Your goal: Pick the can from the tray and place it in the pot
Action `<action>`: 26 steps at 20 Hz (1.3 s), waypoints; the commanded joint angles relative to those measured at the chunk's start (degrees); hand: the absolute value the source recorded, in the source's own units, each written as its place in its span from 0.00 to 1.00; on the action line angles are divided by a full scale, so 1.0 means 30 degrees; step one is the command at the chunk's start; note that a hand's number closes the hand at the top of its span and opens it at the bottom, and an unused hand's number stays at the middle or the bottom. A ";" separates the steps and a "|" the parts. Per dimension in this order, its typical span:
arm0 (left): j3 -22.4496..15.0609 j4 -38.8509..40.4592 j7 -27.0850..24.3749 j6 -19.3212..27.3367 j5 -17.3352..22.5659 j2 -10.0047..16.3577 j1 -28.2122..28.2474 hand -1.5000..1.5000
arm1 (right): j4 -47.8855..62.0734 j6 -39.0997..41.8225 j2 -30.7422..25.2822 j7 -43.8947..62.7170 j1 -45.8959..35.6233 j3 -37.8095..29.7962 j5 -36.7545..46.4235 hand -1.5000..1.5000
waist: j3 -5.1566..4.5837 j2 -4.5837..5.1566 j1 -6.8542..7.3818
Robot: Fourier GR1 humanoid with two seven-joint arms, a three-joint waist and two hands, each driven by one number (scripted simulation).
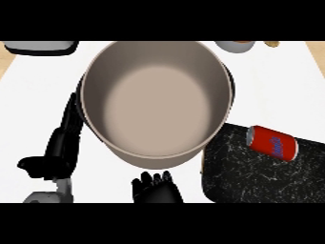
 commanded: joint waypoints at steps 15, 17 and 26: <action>0.0029 -0.0681 -0.0173 -0.0482 0.0229 0.0028 0.0877 0.50 | 0.2301 0.2683 0.1589 0.4496 -0.9357 -0.6280 -0.5393 1.00 | 0.0030 0.0166 -0.0323; 0.0972 -0.0307 -0.0611 -0.0857 0.0612 0.0658 0.0803 0.50 | 0.4449 0.1386 0.1598 0.2841 -0.8844 -0.7446 -0.4830 1.00 | 0.0033 0.0203 -0.0427; 0.0166 0.0820 -0.0678 -0.0069 -0.0314 -0.0506 -0.0044 0.50 | 0.6434 0.1598 0.0698 -0.0685 -0.7849 -0.9677 -0.6645 1.00 | 0.0030 0.0305 -0.0590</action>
